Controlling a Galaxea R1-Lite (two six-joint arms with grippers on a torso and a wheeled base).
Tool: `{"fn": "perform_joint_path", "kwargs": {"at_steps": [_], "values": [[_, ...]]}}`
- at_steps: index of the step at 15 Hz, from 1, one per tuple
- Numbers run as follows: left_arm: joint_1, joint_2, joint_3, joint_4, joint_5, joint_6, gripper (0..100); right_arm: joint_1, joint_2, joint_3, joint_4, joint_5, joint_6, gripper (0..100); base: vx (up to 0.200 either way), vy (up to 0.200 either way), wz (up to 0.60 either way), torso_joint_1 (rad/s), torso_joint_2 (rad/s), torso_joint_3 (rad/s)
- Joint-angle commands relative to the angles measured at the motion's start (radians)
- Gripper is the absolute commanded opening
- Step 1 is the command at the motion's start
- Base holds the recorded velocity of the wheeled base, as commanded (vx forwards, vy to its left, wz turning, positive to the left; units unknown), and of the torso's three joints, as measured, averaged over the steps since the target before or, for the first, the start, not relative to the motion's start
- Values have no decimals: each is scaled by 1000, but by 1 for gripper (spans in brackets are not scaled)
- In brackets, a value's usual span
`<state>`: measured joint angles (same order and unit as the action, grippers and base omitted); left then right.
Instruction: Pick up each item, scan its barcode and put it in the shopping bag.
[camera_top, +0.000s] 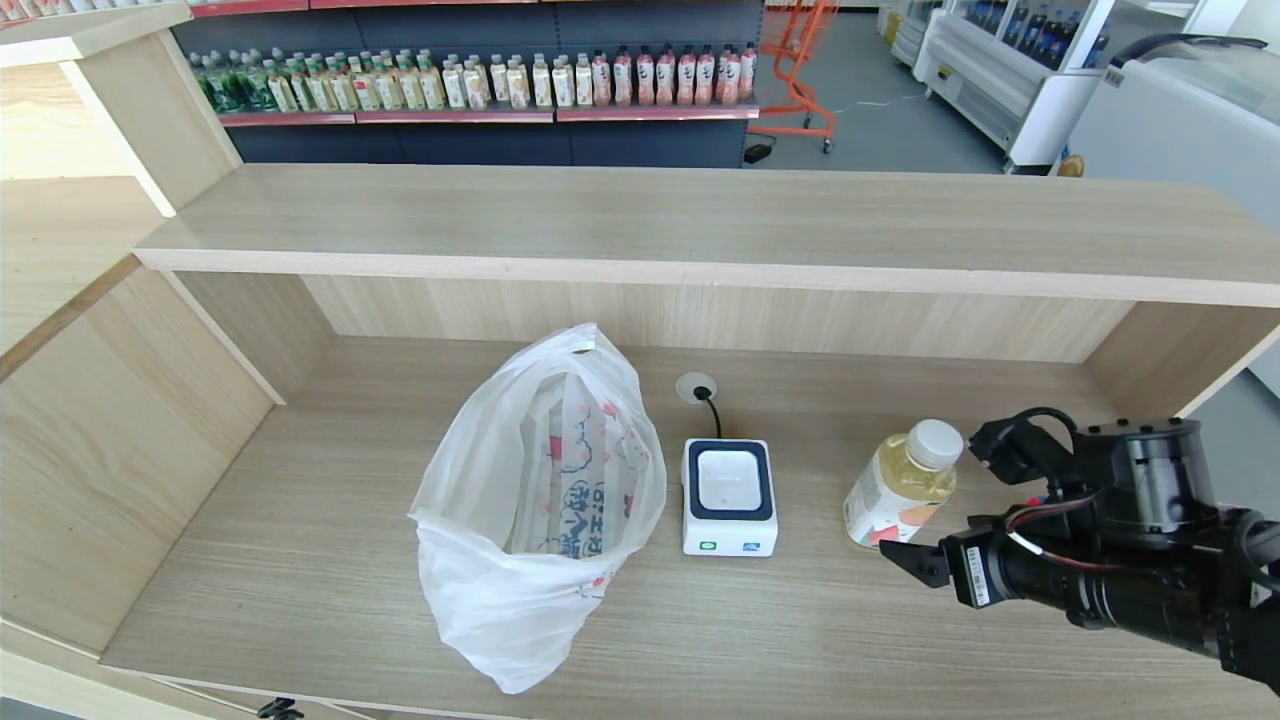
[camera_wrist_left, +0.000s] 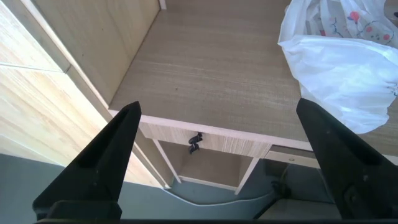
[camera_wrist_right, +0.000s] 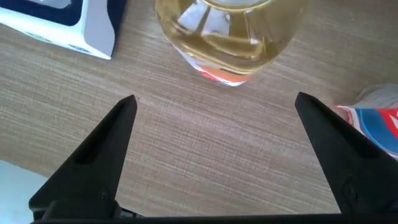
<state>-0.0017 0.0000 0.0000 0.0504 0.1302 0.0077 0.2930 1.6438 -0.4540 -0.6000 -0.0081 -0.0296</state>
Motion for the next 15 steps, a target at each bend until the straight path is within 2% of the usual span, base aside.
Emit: {"fn": "perform_joint_path", "kwargs": {"at_steps": [1,4,9,15], "values": [[0,0,0,0,0,0,100,14,60,5,-47,-33,-1,100,0,0,0,0,0,0],[0,0,0,0,0,0,100,32,137,21,-195,-95,-1,100,0,0,0,0,0,0],[0,2,0,0,0,0,100,75,205,28,-333,-99,-1,100,0,0,0,0,0,0],[0,2,0,0,0,0,100,83,289,23,-480,-132,-10,100,0,0,0,0,0,0]]}}
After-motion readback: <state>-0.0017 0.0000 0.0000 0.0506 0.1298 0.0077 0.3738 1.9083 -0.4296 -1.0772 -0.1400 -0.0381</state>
